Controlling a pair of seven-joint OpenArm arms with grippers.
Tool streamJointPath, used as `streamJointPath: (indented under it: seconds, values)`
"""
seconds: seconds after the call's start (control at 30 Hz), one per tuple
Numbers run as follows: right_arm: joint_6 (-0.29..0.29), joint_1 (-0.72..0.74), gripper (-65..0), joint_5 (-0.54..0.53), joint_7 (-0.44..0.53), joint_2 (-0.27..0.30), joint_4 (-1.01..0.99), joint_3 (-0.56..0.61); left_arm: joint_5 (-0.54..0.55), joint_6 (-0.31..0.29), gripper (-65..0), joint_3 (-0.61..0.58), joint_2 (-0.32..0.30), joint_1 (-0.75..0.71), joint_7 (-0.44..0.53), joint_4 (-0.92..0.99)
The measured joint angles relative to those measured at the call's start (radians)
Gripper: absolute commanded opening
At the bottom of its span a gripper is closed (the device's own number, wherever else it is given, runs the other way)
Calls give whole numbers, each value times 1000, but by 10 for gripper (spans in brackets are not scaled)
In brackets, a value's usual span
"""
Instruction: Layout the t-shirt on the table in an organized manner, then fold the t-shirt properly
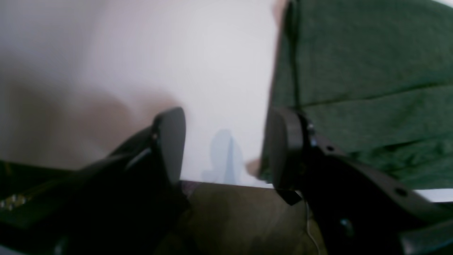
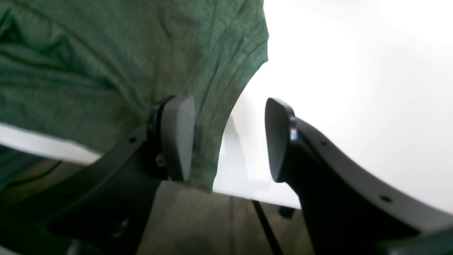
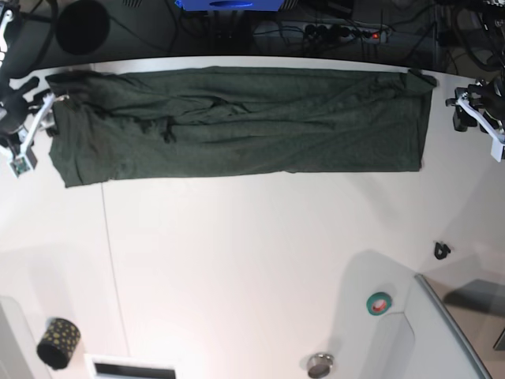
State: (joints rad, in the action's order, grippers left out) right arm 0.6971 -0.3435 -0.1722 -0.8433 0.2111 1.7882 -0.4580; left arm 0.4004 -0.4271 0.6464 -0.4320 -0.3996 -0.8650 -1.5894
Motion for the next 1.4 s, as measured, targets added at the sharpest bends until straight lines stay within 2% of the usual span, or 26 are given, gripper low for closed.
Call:
streamJointPath:
  seconds: [0.1,0.13,0.17,0.23,0.27,0.33,0.4,0.47,0.6,0.63,0.67,0.9,1.0,1.13,1.17,1.3,1.4]
  values:
    - [0,-66,-347,4,-12,-20,31,0,-4,1,-316,8,13,-2,-6,0]
    - [0,-78,-350,13,-17,-38,31,0,-3,0,-359,8,29,0,0,0]
    - [0,-85,-369,14,-18,-48,29,0,-2,0,-418,6,47,0,0,0]
    - [3,-98,-473,-6,-6,-51,27,3,8,-1,-629,-5,76,-1,-4,0]
    - [2,-104,-542,-3,-2,-51,27,3,4,0,-650,-5,85,-2,-4,0]
    - [-1,-114,-650,11,-3,-58,27,0,-3,0,-650,4,100,3,-6,0]
    - [0,-121,-632,11,-14,-65,27,0,-2,0,-650,0,102,3,-6,0]
    - [0,-119,-566,6,-13,-68,27,0,-3,0,-650,-2,102,3,-6,0]
    - [0,-117,-342,5,-10,-65,27,-3,-2,0,-650,1,102,0,-6,2]
    - [0,-118,-306,4,-9,-65,26,-5,-3,0,-650,1,102,0,-6,3]
    - [0,-117,-303,3,-6,-65,21,-5,-3,0,-650,2,101,0,-6,3]
    - [0,-58,-324,3,8,-61,-109,-4,-3,-1,-650,17,98,-75,6,6]
    - [0,-51,-324,4,39,-60,-151,-5,0,-1,-650,57,96,-100,97,16]
    - [0,-42,-327,8,39,-61,-169,-5,-7,0,-650,98,97,-113,103,111]
    - [0,-40,-339,7,40,-60,-169,-5,-6,-22,-650,109,97,-114,102,131]
    - [0,-36,-456,8,40,-60,-169,-5,-6,-173,-650,165,97,-104,108,190]
    - [0,-27,-570,6,42,-60,-181,-5,-7,-205,-650,192,96,-100,112,229]
